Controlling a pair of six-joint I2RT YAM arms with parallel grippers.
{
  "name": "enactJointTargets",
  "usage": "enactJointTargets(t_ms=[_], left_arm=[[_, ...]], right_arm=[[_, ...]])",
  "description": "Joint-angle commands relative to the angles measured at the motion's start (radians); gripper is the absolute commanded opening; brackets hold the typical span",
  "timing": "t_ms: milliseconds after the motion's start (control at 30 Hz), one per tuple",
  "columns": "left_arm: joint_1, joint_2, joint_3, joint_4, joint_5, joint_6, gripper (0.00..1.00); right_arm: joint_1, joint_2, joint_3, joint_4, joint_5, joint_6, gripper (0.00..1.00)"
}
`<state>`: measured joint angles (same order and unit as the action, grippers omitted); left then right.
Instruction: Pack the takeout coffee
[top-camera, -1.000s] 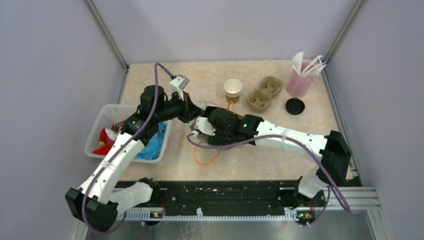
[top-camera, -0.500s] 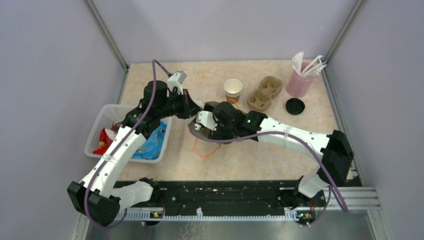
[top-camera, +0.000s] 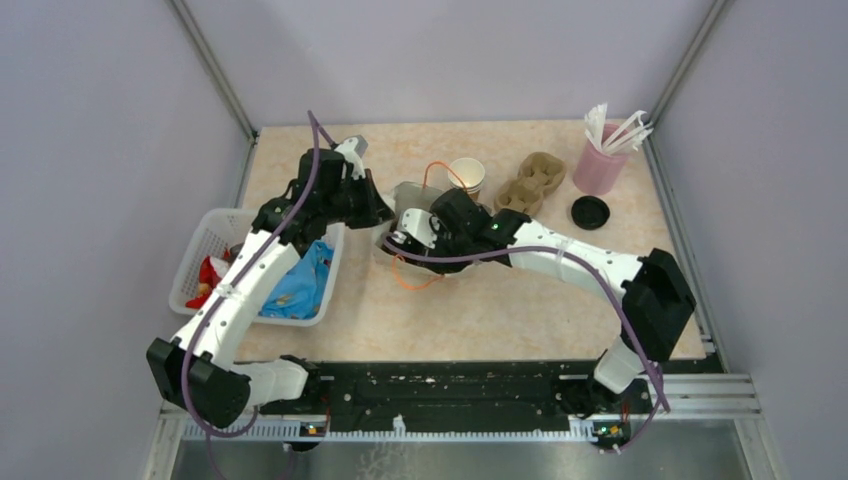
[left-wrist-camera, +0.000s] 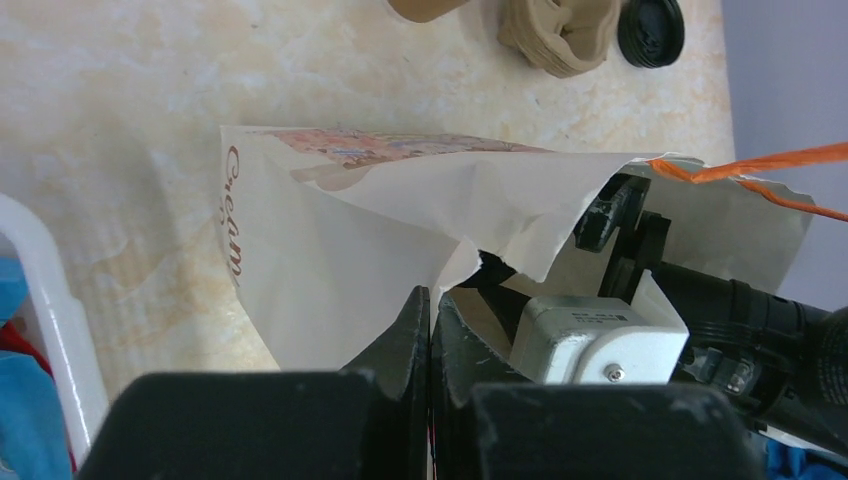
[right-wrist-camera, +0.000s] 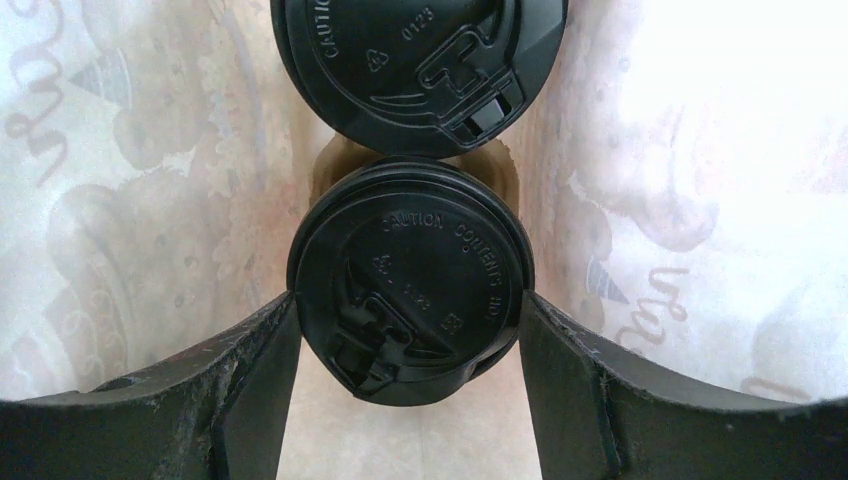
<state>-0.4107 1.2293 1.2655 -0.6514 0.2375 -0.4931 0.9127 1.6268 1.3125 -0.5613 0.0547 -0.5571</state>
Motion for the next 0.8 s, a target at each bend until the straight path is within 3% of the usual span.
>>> enactJointTargets(t_ms=[0, 267, 767], left_arm=[[0.001, 0.012, 0.067, -0.025, -0.051, 0.019, 0.03], [0.003, 0.050, 0.115, -0.093, -0.151, 0.085, 0.08], [0.004, 0.073, 0.151, -0.117, -0.229, 0.175, 0.09]], right_arm=[[-0.003, 0.039, 0.046, 0.002, -0.042, 0.017, 0.70], [-0.011, 0.127, 0.078, -0.035, -0.031, 0.073, 0.70], [-0.012, 0.245, 0.070, -0.068, -0.031, 0.119, 0.69]])
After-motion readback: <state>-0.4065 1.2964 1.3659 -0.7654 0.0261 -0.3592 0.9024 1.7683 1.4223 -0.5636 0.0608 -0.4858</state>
